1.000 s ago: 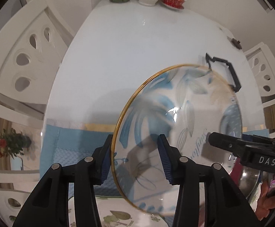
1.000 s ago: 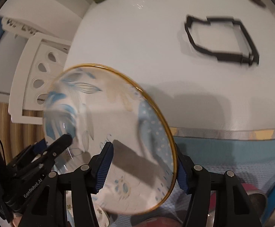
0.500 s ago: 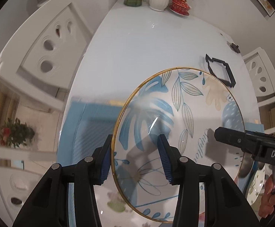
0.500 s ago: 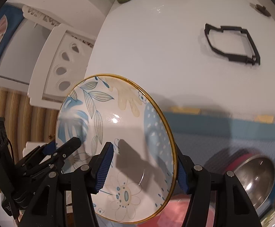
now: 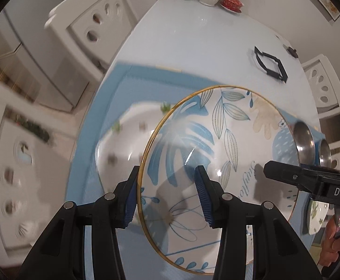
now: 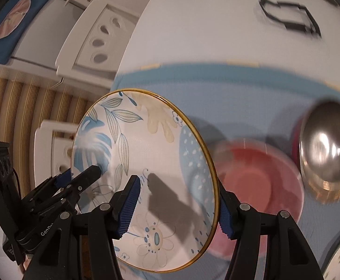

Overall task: Organize plates and bowls
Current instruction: 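Lift the blue-leaf plate with both grippers and carry it over the mat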

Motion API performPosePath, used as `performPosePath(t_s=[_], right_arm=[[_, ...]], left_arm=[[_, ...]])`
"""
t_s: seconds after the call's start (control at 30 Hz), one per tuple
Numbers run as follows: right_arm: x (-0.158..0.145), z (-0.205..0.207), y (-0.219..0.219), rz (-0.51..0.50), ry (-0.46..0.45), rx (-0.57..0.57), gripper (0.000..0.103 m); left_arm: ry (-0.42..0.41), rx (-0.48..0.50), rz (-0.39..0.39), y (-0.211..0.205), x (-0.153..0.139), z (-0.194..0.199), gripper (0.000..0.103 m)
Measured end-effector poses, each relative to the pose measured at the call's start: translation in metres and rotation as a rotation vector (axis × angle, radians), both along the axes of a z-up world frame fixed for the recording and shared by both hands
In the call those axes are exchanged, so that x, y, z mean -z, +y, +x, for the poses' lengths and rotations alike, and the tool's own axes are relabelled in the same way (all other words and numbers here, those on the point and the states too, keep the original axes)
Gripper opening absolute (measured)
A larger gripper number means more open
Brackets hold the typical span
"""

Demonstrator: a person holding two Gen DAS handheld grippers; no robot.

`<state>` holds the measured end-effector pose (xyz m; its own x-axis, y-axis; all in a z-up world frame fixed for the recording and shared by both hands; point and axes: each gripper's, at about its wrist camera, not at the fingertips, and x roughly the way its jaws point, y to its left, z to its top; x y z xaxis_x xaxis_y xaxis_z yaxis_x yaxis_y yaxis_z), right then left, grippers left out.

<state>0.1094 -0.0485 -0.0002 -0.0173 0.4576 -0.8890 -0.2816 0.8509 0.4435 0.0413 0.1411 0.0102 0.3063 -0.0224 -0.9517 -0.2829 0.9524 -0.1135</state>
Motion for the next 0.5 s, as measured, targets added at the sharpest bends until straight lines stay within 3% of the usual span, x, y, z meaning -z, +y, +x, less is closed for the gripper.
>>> performPosePath(t_s=[0.5], right_arm=[[0.026, -0.111, -0.057, -0.01, 0.061, -0.01, 0.06]], left_arm=[[0.074, -0.025, -0.053, -0.058, 0.03, -0.121, 0.042]])
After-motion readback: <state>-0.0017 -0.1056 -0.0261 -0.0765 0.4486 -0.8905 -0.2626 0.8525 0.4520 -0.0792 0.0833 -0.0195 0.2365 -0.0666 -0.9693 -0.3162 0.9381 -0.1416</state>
